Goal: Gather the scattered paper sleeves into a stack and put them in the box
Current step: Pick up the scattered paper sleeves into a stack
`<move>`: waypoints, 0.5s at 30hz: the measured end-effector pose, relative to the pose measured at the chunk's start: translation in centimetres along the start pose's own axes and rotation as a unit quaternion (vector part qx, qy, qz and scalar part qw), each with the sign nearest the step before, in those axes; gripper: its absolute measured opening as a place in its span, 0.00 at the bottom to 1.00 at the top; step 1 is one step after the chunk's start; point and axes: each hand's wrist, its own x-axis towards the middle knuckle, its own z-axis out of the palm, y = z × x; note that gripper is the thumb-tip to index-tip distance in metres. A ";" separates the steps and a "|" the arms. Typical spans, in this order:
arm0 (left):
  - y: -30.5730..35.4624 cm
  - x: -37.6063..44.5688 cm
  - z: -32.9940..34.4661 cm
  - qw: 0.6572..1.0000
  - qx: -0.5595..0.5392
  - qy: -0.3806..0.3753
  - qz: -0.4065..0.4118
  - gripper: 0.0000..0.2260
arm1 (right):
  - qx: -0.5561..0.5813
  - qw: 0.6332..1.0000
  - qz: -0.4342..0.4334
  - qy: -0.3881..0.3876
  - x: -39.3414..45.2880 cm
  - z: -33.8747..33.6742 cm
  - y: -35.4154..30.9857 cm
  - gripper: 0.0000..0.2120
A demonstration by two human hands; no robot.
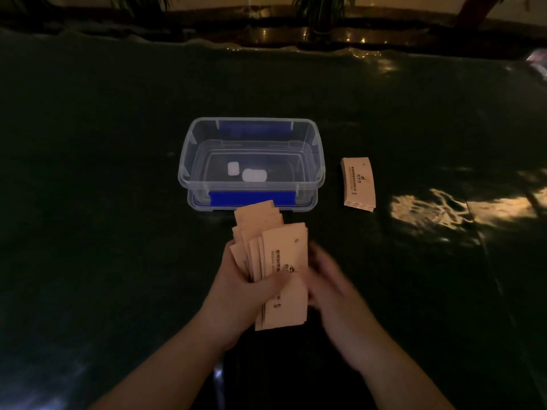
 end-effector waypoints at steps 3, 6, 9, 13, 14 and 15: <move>0.1 0.1 -0.2 0.996 -0.080 0.004 -0.030 0.35 | -0.050 0.956 -0.103 0.269 4.6 -3.2 -2.1 0.22; 0.2 0.1 -0.3 0.990 -0.134 0.014 -0.052 0.32 | -0.093 0.889 -0.093 0.438 11.2 -6.9 -5.5 0.25; 0.4 -0.1 -0.7 0.987 -0.150 0.025 -0.058 0.34 | -0.170 0.885 0.048 0.431 16.3 -8.5 -7.8 0.35; 0.5 -0.1 -1.5 0.987 -0.148 0.022 -0.055 0.38 | -0.200 0.888 0.118 0.397 19.6 -8.9 -8.8 0.37; 0.4 -0.1 -1.6 0.988 -0.146 0.020 -0.054 0.40 | -0.193 0.894 0.114 0.388 19.9 -9.1 -9.0 0.37; 0.3 -0.1 -1.6 0.988 -0.144 0.021 -0.054 0.41 | -0.184 0.900 0.109 0.381 20.0 -9.2 -9.1 0.36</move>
